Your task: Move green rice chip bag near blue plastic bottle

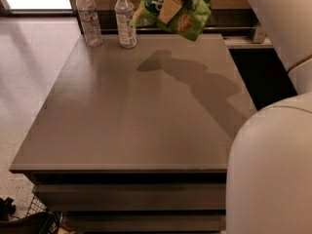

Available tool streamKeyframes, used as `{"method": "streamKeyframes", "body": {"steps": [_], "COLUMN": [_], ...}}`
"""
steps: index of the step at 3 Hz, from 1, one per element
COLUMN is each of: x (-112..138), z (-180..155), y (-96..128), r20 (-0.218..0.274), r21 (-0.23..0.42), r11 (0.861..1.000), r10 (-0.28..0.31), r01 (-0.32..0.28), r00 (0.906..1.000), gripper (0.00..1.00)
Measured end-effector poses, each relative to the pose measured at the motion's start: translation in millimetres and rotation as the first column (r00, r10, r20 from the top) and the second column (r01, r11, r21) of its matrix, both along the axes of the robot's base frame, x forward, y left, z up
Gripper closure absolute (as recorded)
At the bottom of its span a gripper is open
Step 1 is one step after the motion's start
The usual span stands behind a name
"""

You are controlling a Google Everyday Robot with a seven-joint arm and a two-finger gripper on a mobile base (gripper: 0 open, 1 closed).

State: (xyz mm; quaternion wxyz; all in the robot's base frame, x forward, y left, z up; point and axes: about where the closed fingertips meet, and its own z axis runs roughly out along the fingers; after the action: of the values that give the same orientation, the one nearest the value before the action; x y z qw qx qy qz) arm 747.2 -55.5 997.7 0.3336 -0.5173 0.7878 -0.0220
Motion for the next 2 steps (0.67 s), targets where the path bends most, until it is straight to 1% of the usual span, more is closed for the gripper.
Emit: {"method": "streamKeyframes", "body": {"steps": [1, 2], "x": [23, 43], "z": [-14, -22], "y": [-2, 4], "r20": [0.033, 0.091], "r21": [0.065, 0.146], "r11": [0.998, 0.989], "r10": [0.007, -0.005], "r01": [-0.009, -0.009], "r00": [0.9994, 0.9958], "gripper": [1.0, 0.97]}}
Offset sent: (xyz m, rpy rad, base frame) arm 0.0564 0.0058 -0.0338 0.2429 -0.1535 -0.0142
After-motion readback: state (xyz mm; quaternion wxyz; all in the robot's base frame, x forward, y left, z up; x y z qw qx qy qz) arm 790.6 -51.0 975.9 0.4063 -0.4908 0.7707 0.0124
